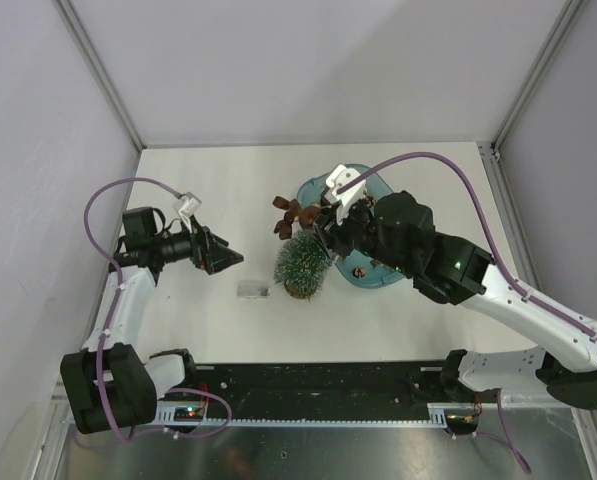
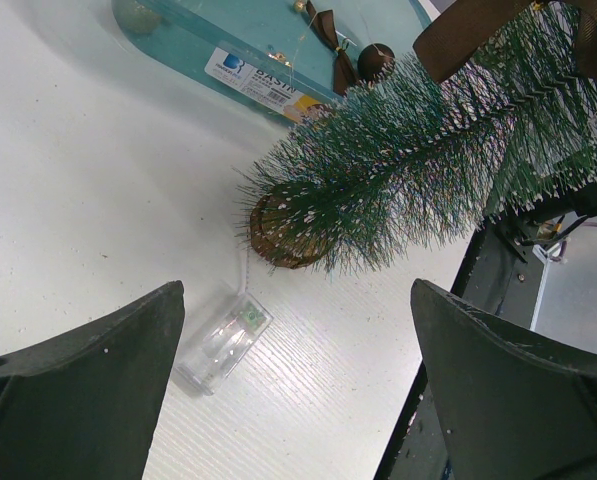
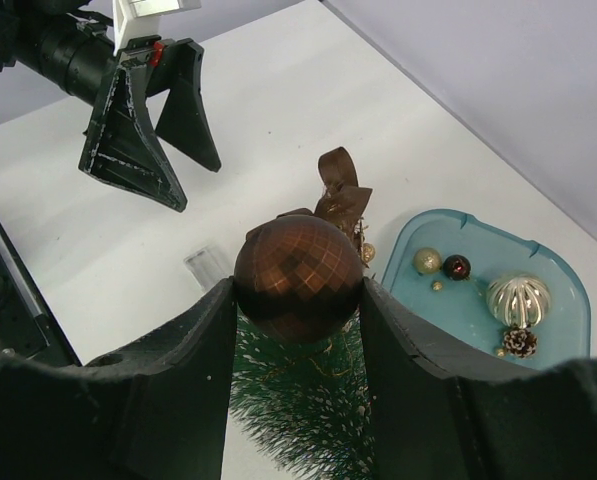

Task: Decorate the small christmas tree

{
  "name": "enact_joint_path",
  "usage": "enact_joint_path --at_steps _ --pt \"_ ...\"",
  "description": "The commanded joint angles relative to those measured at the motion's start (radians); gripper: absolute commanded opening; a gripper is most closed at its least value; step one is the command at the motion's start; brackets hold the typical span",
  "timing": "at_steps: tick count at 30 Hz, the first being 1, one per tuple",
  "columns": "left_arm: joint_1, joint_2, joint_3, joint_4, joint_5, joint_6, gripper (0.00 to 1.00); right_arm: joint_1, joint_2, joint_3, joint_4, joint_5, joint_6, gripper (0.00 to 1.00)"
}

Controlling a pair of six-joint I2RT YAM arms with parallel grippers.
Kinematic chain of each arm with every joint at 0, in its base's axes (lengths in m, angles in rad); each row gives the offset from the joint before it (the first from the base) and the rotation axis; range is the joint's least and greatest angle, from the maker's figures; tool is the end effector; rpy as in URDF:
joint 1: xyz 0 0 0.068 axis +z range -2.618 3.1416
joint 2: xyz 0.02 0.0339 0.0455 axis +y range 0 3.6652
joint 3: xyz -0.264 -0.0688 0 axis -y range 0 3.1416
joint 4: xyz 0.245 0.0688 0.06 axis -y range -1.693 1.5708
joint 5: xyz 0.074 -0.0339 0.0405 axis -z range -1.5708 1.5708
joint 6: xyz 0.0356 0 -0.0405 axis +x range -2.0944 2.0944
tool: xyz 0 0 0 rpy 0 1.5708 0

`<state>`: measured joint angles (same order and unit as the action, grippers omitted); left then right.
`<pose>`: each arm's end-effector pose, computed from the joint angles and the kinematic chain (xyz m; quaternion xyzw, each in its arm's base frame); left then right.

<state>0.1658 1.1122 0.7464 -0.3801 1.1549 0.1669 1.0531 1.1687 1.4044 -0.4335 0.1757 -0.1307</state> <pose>0.2207 0.0039 0.2586 0.2192 0.7675 -0.4376 0.4140 0.1281 0.2123 0.4506 -0.3837 0.6704 0.2202 0.5956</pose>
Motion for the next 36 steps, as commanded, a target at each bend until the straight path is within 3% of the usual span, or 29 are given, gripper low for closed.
enact_joint_path --at_steps 1,5,12,25,36 --pt "-0.003 -0.016 -0.003 0.005 0.004 0.028 1.0 -0.005 -0.032 0.016 0.026 0.013 -0.01 0.36" --pt "-0.003 -0.007 0.0 0.005 0.008 0.026 1.0 -0.008 -0.049 0.016 0.001 0.028 -0.011 0.37" --pt "-0.004 -0.005 0.005 0.004 0.006 0.022 1.0 -0.012 -0.058 0.014 -0.001 0.027 -0.012 0.5" --pt "-0.003 -0.003 0.015 0.005 0.004 0.017 1.0 -0.016 -0.054 0.015 0.001 0.024 -0.012 0.62" --pt "-0.003 -0.003 0.022 0.005 0.002 0.016 1.0 -0.018 -0.047 0.016 0.012 0.016 -0.015 0.65"
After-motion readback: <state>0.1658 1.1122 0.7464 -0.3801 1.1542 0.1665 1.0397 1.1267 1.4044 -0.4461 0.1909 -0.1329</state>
